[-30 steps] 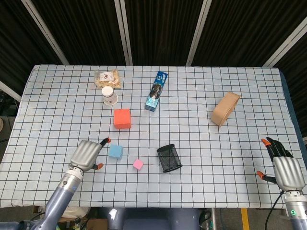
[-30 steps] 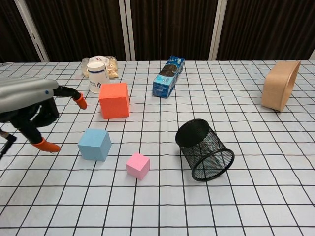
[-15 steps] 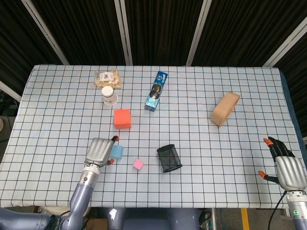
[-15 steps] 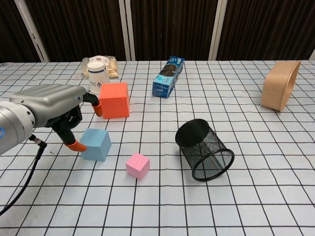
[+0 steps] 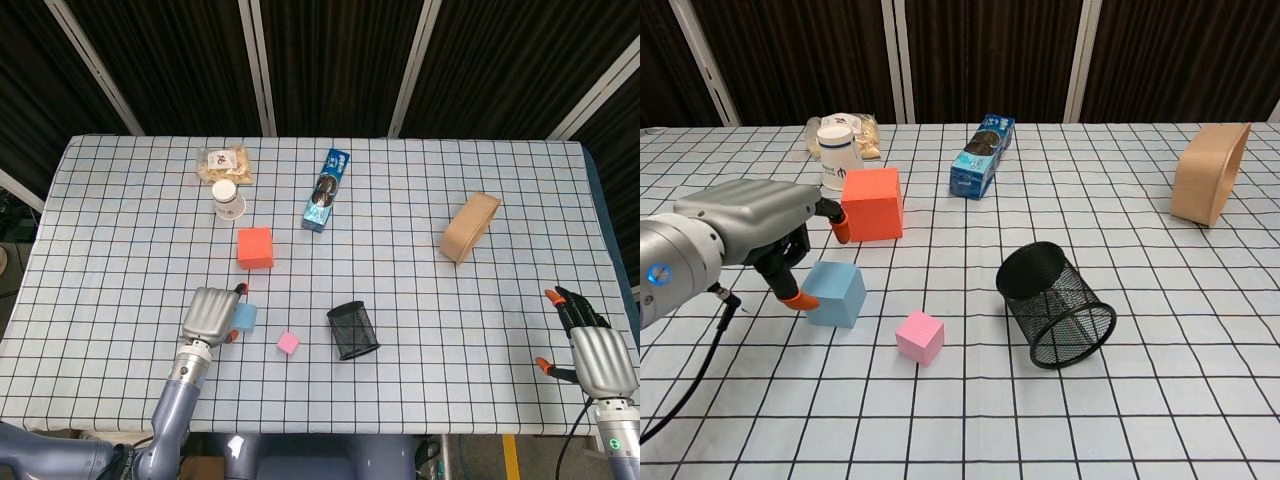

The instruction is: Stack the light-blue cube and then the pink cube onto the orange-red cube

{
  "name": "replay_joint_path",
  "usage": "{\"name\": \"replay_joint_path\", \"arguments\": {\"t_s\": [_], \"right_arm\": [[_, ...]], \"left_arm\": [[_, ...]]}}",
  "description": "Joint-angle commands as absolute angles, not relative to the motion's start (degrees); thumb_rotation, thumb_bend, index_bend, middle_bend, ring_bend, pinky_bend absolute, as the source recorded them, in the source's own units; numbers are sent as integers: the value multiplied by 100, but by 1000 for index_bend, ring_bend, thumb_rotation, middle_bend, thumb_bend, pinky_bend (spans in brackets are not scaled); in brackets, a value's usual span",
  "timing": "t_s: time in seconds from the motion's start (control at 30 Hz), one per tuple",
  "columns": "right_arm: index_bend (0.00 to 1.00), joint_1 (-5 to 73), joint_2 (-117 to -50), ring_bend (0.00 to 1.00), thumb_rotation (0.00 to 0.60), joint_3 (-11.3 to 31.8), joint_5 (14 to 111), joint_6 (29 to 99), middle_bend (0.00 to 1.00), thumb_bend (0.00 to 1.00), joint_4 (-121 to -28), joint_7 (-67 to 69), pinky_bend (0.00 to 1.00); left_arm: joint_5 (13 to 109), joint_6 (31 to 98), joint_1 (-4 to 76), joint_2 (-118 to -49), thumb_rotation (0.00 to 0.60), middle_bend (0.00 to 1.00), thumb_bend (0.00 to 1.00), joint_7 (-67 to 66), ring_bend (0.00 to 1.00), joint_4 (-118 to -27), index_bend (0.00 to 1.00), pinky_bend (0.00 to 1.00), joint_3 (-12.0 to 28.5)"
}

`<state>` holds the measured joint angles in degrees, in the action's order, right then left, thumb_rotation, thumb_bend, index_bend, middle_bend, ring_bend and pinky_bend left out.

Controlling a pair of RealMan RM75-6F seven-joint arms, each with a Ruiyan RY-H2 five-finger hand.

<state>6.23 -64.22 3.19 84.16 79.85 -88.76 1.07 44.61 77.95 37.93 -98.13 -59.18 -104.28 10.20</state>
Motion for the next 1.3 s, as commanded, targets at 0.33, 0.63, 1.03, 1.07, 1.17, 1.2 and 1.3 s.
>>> {"name": "replay_joint_path", "arguments": {"t_s": [0.33,0.63,1.03,1.07,1.17,1.2,1.3], "right_arm": [[111,647,-6386,125,600,315,8328,7869,106,137,-8897,149,324],[111,659,-6394,127,600,309,8332,7854,106,137,-8896,143,325],[111,651,-6378,127,600,299,8352,7874,106,138,-8898,188,325],[111,653,-6378,127,600,297,8352,7869,106,138,-8898,190,325],[111,657,-6382,127,600,295,8350,7859,106,138,-8897,181,325],[111,660,-6385,127,600,293,8352,7855,106,138,-8899,177,325],[111,675,-6388,128,600,273,8373,7819,106,137,-8902,181,325]], "left_arm": [[4134,7789,3951,-9992,600,860,253,-6070,705,-10120,320,718,1028],[4257,7768,3988,-10032,600,859,253,-5909,705,-10068,334,718,939],[4200,7882,4033,-10080,600,859,253,-6034,705,-10053,350,718,847],[4201,7890,4034,-10088,600,859,253,-6036,705,-10043,352,718,844],[4258,7946,4045,-10129,600,859,260,-6055,705,-9993,364,718,819],[4280,7959,4048,-10141,600,860,264,-6058,705,-9987,366,718,810],[4308,7981,4048,-10162,600,860,278,-6054,705,-10005,379,718,799]]}}
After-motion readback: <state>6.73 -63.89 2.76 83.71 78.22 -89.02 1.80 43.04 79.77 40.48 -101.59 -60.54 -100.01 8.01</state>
